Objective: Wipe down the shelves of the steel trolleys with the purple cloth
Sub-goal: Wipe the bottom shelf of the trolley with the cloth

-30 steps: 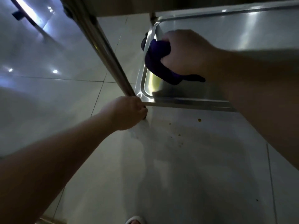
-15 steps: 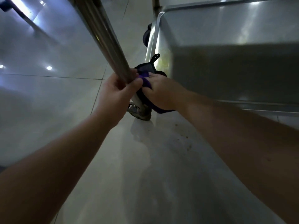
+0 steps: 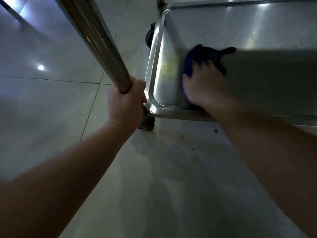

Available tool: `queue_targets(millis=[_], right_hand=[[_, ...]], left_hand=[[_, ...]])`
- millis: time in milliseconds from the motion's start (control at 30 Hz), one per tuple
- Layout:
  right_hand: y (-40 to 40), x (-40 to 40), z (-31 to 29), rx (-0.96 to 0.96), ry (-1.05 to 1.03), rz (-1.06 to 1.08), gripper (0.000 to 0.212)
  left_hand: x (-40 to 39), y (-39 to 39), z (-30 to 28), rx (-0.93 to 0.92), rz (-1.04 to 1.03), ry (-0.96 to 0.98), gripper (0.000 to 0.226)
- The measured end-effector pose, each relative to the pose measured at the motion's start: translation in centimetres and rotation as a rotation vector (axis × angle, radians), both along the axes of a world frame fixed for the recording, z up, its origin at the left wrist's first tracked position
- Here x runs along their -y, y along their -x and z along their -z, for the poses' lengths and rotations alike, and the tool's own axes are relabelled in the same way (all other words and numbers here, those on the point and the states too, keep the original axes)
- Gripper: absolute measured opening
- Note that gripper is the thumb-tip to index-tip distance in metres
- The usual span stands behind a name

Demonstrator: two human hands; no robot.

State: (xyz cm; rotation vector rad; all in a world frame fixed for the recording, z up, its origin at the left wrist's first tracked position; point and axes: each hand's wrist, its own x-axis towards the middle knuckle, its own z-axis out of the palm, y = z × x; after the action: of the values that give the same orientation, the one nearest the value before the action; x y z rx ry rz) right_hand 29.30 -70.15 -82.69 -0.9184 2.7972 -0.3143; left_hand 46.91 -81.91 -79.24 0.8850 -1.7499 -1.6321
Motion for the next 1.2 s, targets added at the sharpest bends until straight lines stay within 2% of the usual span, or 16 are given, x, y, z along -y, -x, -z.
queue_targets(millis=[133, 200, 267, 333, 433, 533, 600, 733, 833, 933, 1000, 1133, 1200], right_hand=[[-5.1, 4.3, 0.0, -0.003, 0.09, -0.348, 0.062], [-5.4, 2.3, 0.0, 0.045, 0.088, -0.506, 0.062], [-3.7, -1.1, 0.2, 0.067, 0.054, -0.548, 0.061], [-1.0, -4.4, 0.4, 0.042, 0.033, -0.474, 0.061], [3.9, -6.3, 0.5, -0.037, 0.005, -0.25, 0.062], [8.1, -2.3, -0.1, 0.006, -0.017, -0.021, 0.063], [8.8, 2.1, -0.7, 0.053, -0.03, 0.01, 0.063], [3.6, 7.1, -1.2, 0.039, -0.002, -0.29, 0.057], [-0.2, 3.0, -0.8, 0.084, 0.051, -0.638, 0.06], [2.7, -1.8, -1.6, 0.157, -0.055, -0.956, 0.057], [6.1, -1.4, -1.6, 0.113, -0.131, -0.882, 0.057], [10.2, 5.3, -1.6, 0.079, -0.09, -0.345, 0.063], [9.3, 8.7, -1.8, 0.11, -0.037, -0.203, 0.059]], left_hand=[[-0.1, 0.2, -0.2, -0.035, 0.02, 0.02, 0.02], [-0.1, 0.1, -0.1, -0.054, 0.044, 0.015, 0.018], [-0.1, 0.3, 0.0, -0.046, 0.031, 0.015, 0.021], [-0.1, 0.5, 0.2, -0.038, 0.0, 0.028, 0.021], [-0.1, 0.6, 0.3, -0.044, -0.018, 0.054, 0.017], [-0.1, 0.5, 0.3, -0.065, -0.001, 0.064, 0.015], [-0.2, 0.5, 0.3, -0.073, 0.005, 0.045, 0.015], [-0.2, 0.4, 0.4, -0.094, 0.016, 0.006, 0.024], [0.0, 0.1, 0.7, -0.12, 0.061, 0.026, 0.022], [-0.2, 0.3, 0.7, -0.125, 0.049, 0.023, 0.016], [-0.2, 0.4, 0.6, -0.115, 0.019, 0.042, 0.016], [0.0, 0.2, 0.7, -0.092, 0.024, 0.082, 0.015], [0.2, 0.1, 0.8, -0.097, 0.047, 0.097, 0.017]])
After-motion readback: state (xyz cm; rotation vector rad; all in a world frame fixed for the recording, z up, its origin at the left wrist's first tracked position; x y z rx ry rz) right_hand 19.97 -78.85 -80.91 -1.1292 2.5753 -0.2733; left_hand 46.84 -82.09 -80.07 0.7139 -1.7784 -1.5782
